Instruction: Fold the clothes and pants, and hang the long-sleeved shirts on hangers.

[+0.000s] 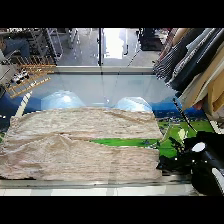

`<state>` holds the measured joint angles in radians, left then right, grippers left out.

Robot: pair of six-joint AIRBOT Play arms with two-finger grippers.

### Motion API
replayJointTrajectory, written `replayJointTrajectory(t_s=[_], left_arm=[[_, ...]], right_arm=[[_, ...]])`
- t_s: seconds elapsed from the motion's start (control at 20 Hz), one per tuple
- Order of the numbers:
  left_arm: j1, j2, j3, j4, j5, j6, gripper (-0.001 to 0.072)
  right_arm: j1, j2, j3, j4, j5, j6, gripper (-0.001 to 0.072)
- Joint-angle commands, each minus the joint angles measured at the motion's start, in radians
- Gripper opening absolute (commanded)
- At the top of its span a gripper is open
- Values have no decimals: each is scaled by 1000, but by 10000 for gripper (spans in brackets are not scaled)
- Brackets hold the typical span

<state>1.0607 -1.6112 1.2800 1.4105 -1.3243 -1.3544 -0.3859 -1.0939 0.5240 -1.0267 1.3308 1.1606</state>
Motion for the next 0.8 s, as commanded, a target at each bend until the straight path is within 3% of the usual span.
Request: replayJointTrajectory(t_s=[0.0, 0.2, 0.3, 0.4, 0.5, 0.75], left_arm=[[1, -1, 0, -1, 0, 0, 508], [1, 0, 0, -1, -3, 0, 508], [1, 0, 0, -1, -5, 0, 507], [1, 0, 0, -1, -8, 0, 508], [1, -1, 0, 0, -13, 0, 508], [1, -3, 0, 0, -55, 2, 513]], right_arm=[[37, 3, 151, 39, 22, -3, 15], [37, 3, 811, 98, 188, -5, 14], [37, 19, 1016, 32, 321, -19, 13], [37, 106, 911, 1, 397, -18, 13], [37, 233, 669, -35, 412, -18, 13], [37, 462, 193, -300, 390, 62, 14]])
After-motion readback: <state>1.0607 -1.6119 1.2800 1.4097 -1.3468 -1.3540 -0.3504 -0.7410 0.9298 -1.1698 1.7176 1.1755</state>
